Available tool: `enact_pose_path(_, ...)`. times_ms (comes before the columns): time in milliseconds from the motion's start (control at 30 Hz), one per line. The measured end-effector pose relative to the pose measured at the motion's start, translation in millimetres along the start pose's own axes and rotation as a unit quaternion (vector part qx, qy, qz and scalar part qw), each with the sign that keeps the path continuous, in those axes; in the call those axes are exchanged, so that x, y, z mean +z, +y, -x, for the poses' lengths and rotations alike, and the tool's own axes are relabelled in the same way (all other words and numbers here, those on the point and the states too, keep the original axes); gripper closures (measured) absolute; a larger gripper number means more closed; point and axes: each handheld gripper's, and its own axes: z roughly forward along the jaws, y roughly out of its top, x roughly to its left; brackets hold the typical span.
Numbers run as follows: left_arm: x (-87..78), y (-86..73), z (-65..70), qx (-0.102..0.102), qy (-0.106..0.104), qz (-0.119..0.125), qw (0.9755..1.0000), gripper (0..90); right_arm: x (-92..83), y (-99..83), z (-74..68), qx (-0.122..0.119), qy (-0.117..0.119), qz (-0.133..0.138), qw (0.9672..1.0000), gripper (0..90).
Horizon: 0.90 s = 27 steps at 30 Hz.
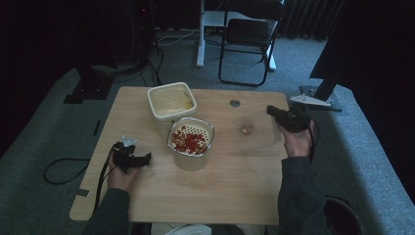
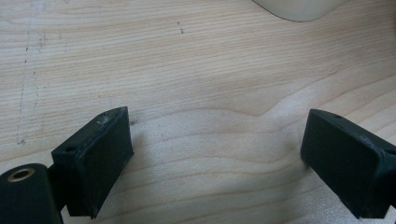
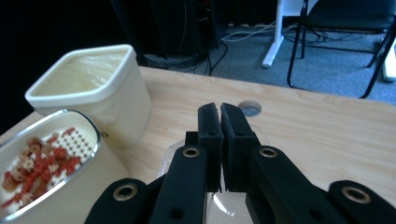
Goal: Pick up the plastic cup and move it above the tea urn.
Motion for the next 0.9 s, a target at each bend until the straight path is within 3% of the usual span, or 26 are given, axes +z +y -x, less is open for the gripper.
enact_pose_path(567, 0.0, 0.0, 0.0, 0.000, 0.000, 0.000, 1.0000, 9.3, 32.4, 51.8, -21.1, -0.016, 0.004, 0.026, 0.9995, 88.1)
enact_pose_path(767, -0.1, 0.0, -0.1, 0.000, 0.000, 0.000, 1.0000, 9.3, 55.7, 75.8, -28.0, -0.030, -0.011, 0.030, 0.9990, 88.1)
enact_pose_path(900, 0.0, 0.0, 0.0, 0.000, 0.000, 0.000, 1.0000, 9.3, 68.8, 87.3, -27.8, -0.025, -0.017, 0.032, 0.9991, 88.1)
